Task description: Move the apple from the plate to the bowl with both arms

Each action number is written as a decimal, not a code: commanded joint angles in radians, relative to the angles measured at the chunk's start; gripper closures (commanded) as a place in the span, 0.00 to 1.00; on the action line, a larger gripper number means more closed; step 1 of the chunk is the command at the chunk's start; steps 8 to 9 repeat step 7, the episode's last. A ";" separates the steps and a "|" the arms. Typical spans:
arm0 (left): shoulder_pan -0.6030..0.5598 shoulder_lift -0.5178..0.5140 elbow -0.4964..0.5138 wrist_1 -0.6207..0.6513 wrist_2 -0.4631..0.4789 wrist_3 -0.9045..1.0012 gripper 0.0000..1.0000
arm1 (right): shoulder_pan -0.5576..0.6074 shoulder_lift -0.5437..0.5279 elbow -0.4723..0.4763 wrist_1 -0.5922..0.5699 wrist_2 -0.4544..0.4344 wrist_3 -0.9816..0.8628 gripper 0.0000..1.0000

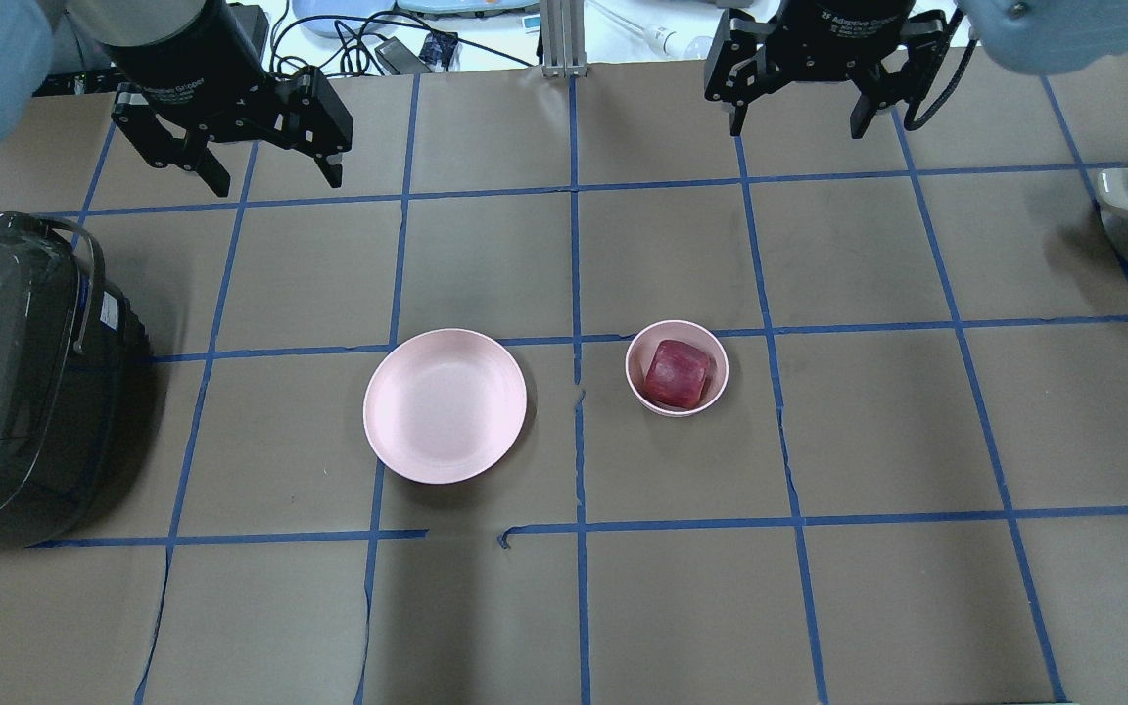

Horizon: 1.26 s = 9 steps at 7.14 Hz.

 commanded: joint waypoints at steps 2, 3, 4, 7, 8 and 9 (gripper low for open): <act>0.000 0.001 -0.006 0.000 0.002 0.000 0.00 | 0.000 -0.001 0.000 0.000 0.000 0.000 0.00; 0.000 0.001 -0.007 0.000 0.001 0.000 0.00 | 0.000 0.000 0.000 0.000 0.000 0.000 0.00; 0.000 0.001 -0.007 0.000 -0.002 0.000 0.00 | 0.000 0.000 0.000 0.000 0.000 0.000 0.00; -0.001 -0.009 -0.007 0.000 -0.007 -0.012 0.00 | 0.000 0.000 0.000 -0.002 0.000 0.000 0.00; -0.001 -0.009 -0.007 0.000 -0.007 -0.012 0.00 | 0.000 0.000 0.000 -0.002 0.000 0.000 0.00; -0.001 -0.009 -0.007 0.000 -0.007 -0.012 0.00 | 0.000 0.000 0.000 -0.002 0.000 0.000 0.00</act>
